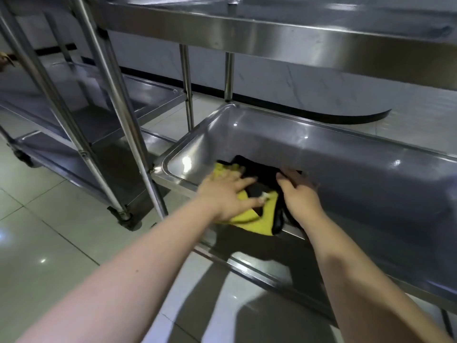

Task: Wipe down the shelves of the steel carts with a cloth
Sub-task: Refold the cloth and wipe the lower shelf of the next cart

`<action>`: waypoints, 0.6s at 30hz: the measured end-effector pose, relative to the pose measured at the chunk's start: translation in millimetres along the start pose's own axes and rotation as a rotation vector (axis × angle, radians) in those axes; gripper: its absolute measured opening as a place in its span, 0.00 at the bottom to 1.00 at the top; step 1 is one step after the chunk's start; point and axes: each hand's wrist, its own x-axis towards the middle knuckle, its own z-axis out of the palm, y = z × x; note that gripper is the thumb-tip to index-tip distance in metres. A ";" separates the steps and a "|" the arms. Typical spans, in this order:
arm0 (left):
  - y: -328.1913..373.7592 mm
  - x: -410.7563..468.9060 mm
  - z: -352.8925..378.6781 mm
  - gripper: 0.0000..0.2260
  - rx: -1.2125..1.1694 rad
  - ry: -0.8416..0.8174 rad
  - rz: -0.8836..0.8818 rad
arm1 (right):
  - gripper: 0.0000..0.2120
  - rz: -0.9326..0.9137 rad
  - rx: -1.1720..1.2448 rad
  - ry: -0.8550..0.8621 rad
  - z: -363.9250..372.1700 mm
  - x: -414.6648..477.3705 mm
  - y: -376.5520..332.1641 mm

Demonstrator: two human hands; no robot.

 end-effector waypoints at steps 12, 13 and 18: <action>-10.9 -4.4 13.8 0.30 0.101 0.169 -0.067 | 0.19 -0.085 -0.066 -0.138 13.9 -7.9 -2.9; -0.7 -5.9 16.2 0.31 0.091 0.180 -0.029 | 0.17 -0.095 -0.041 -0.125 12.4 -9.9 -4.7; -3.3 -16.1 10.1 0.21 -0.438 0.320 0.105 | 0.10 -0.222 0.022 -0.015 11.1 -27.4 -18.9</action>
